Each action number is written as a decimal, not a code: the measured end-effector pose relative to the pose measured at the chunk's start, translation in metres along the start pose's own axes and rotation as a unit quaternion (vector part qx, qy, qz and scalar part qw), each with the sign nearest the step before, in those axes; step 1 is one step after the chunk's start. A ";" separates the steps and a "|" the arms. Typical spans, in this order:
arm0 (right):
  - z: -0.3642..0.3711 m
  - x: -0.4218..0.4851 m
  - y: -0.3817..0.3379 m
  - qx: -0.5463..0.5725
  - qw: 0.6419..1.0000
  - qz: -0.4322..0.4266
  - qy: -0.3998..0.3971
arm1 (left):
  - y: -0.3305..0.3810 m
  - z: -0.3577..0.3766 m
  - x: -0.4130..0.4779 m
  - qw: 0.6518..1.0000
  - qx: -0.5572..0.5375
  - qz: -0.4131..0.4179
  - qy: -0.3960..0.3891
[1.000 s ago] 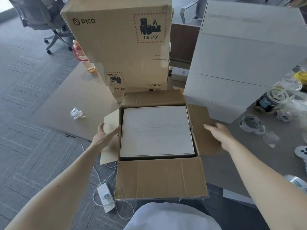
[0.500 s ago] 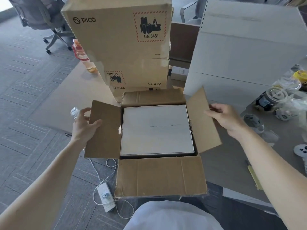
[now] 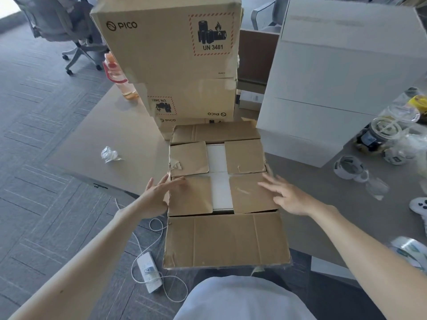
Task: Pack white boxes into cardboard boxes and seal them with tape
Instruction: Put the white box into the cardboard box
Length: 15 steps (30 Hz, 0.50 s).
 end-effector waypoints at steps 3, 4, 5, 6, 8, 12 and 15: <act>0.002 -0.020 0.009 -0.046 0.997 -0.033 -0.061 | -0.017 0.010 0.002 0.996 0.080 0.036 -0.028; 0.003 -0.024 0.011 -0.056 0.995 -0.042 -0.075 | -0.019 0.012 0.003 0.994 0.091 0.045 -0.032; 0.002 -0.027 0.013 -0.056 0.994 -0.048 -0.084 | -0.021 0.014 0.003 0.994 0.094 0.051 -0.036; 0.002 -0.029 0.014 -0.047 0.994 -0.050 -0.085 | -0.021 0.014 0.003 0.994 0.089 0.057 -0.035; 0.002 -0.030 0.016 -0.025 0.996 -0.057 -0.070 | -0.024 0.013 0.005 0.995 0.066 0.067 -0.030; -0.002 -0.030 0.008 0.025 0.998 -0.047 -0.021 | -0.024 0.008 -0.004 0.993 -0.051 0.103 -0.035; -0.002 -0.022 0.002 0.097 0.991 0.003 0.096 | -0.020 0.002 -0.003 0.962 -0.262 0.076 -0.019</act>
Point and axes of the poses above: each hand's wrist, its own x-axis towards the middle knuckle, its own z-axis out of the palm, y = z × x, the point moved 2 cm from there along x, towards the middle knuckle, and after that the axes turned 14 degrees about -z, right-handed, at the moved point
